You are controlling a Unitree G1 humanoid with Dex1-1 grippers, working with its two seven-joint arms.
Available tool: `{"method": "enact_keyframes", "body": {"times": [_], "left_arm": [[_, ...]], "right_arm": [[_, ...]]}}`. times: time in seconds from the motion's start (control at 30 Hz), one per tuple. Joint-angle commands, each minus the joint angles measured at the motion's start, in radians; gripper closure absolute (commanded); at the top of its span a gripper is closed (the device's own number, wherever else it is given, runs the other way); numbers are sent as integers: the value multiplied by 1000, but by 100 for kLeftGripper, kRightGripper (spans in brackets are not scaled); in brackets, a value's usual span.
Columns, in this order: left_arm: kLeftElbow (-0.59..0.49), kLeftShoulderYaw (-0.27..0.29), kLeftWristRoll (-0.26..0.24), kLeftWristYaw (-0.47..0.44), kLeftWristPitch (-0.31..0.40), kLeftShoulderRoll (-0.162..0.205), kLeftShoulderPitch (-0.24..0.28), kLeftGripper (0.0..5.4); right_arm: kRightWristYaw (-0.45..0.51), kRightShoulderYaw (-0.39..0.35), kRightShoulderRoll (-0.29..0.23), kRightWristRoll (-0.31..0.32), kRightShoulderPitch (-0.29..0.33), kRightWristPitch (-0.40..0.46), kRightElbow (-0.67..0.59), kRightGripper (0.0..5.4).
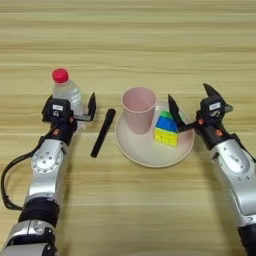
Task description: Move the objects on the table
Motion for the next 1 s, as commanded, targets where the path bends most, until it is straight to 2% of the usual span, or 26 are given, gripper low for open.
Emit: {"method": "enact_keyframes", "body": {"times": [0.03,0.27,0.5,1.0], "left_arm": [[-18,-7,16,7,18,6,7,2],[-27,-6,16,7,23,8,8,2],[-27,-4,15,10,26,9,7,2],[-23,-7,18,14,25,6,3,2]], "right_arm": [[37,42,-12,-15,32,3,-26,0],[121,113,-40,2,107,37,-122,0],[172,164,-67,5,145,55,-176,0],[141,141,-33,-13,43,60,-28,0]]}}
